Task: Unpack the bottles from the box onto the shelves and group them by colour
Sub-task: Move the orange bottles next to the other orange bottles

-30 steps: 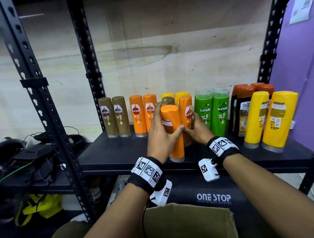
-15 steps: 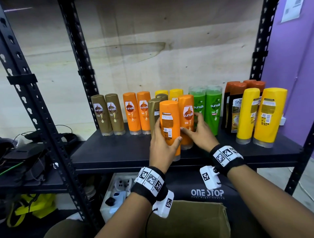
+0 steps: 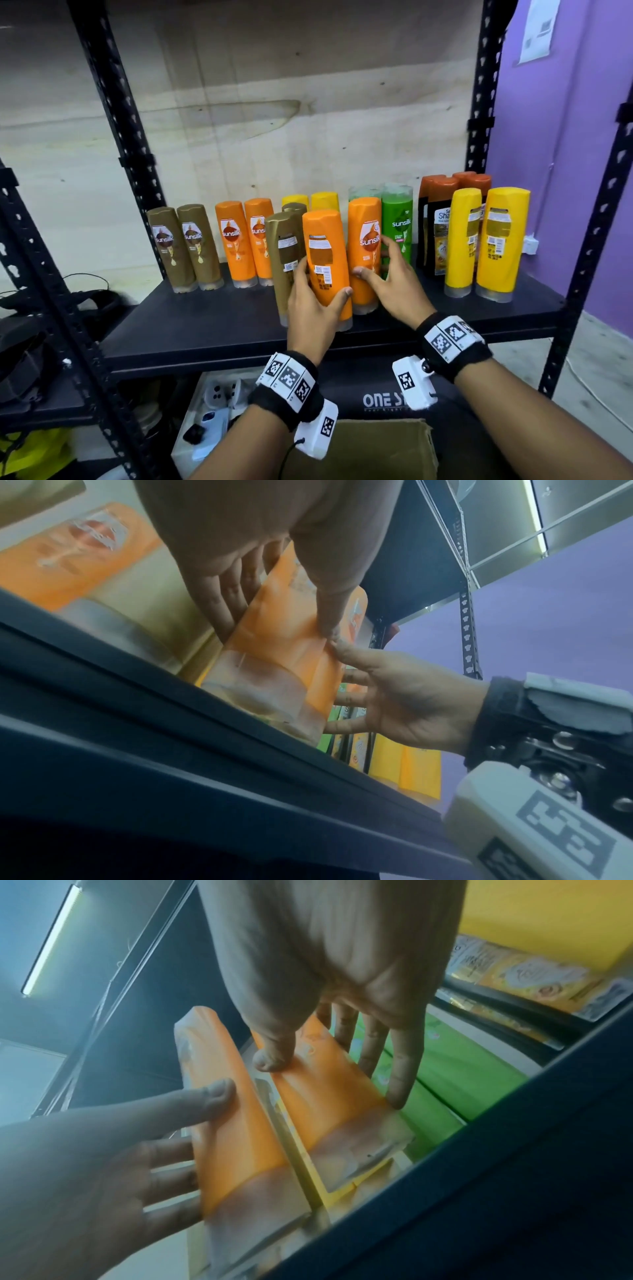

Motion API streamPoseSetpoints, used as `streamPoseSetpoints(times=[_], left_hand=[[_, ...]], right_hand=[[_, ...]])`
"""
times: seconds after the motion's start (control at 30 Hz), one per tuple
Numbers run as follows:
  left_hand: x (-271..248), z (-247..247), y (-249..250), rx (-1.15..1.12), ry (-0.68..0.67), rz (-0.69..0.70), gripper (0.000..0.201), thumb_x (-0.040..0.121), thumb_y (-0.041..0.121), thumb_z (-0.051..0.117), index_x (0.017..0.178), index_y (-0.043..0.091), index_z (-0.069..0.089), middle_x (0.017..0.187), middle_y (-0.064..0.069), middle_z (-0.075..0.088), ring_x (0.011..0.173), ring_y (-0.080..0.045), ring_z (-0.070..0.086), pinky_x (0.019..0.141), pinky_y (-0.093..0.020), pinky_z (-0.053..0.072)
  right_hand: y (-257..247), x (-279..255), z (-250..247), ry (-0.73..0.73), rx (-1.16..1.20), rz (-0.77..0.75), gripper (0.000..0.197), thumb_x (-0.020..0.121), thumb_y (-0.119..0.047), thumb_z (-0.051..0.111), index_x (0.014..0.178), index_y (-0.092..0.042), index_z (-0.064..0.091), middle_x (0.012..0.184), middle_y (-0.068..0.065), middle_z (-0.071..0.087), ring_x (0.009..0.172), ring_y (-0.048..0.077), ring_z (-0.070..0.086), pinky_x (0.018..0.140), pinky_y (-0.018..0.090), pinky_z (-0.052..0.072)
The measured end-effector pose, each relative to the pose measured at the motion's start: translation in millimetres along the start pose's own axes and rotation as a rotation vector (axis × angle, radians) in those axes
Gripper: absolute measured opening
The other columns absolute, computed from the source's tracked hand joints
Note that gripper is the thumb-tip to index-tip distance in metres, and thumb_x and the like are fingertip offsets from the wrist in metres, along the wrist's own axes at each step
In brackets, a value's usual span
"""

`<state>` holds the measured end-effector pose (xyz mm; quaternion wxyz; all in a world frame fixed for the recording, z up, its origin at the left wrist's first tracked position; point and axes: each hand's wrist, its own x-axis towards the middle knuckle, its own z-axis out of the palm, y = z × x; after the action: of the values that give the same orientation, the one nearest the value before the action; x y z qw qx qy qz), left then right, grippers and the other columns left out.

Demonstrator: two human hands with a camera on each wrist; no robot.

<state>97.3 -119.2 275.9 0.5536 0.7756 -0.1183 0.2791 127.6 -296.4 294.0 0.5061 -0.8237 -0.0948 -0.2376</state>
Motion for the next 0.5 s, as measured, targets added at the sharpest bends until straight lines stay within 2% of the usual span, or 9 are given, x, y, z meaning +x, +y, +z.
streamPoseSetpoints(times=[0.2, 0.27, 0.37, 0.43, 0.5], left_hand=[[12.7, 33.3, 6.2, -0.040, -0.062, -0.041, 0.090, 0.081, 0.036, 0.085, 0.152, 0.026, 0.030, 0.141, 0.002, 0.057, 0.125, -0.015, 0.058, 0.105, -0.045, 0.052], [14.8, 43.5, 6.9, -0.045, -0.085, -0.049, 0.090, 0.081, 0.036, 0.084, 0.152, 0.026, 0.030, 0.141, 0.001, 0.056, 0.125, -0.015, 0.058, 0.105, -0.044, 0.051], [16.5, 56.6, 8.2, -0.041, -0.100, -0.040, 0.088, 0.082, 0.036, 0.083, 0.151, 0.030, 0.029, 0.141, 0.005, 0.055, 0.120, -0.008, 0.056, 0.101, -0.033, 0.051], [17.9, 64.2, 9.3, -0.046, -0.115, -0.037, 0.088, 0.082, 0.034, 0.083, 0.151, 0.031, 0.028, 0.141, 0.005, 0.055, 0.119, -0.008, 0.056, 0.100, -0.034, 0.051], [20.1, 70.0, 10.7, -0.036, -0.128, -0.039, 0.088, 0.083, 0.033, 0.082, 0.151, 0.028, 0.027, 0.144, 0.002, 0.054, 0.124, -0.014, 0.056, 0.103, -0.039, 0.051]], right_hand=[[14.3, -2.1, -29.1, 0.085, -0.084, -0.029, 0.084, 0.089, -0.052, 0.070, 0.154, -0.027, 0.022, 0.155, 0.001, 0.042, 0.137, 0.017, 0.046, 0.110, 0.042, 0.045], [19.2, -4.7, -36.7, 0.097, -0.096, -0.024, 0.083, 0.090, -0.050, 0.070, 0.154, -0.026, 0.024, 0.154, 0.000, 0.042, 0.137, 0.017, 0.046, 0.111, 0.045, 0.045], [25.7, -7.8, -46.0, 0.118, -0.101, -0.006, 0.081, 0.090, -0.046, 0.071, 0.154, -0.023, 0.026, 0.154, 0.000, 0.043, 0.137, 0.018, 0.046, 0.109, 0.048, 0.047], [29.1, -8.1, -51.3, 0.134, -0.101, 0.008, 0.081, 0.090, -0.045, 0.071, 0.154, -0.023, 0.027, 0.153, 0.001, 0.044, 0.136, 0.018, 0.047, 0.109, 0.047, 0.047], [30.8, -6.8, -54.4, 0.147, -0.106, 0.021, 0.081, 0.090, -0.044, 0.072, 0.155, -0.023, 0.027, 0.153, 0.002, 0.045, 0.136, 0.019, 0.048, 0.109, 0.045, 0.047]])
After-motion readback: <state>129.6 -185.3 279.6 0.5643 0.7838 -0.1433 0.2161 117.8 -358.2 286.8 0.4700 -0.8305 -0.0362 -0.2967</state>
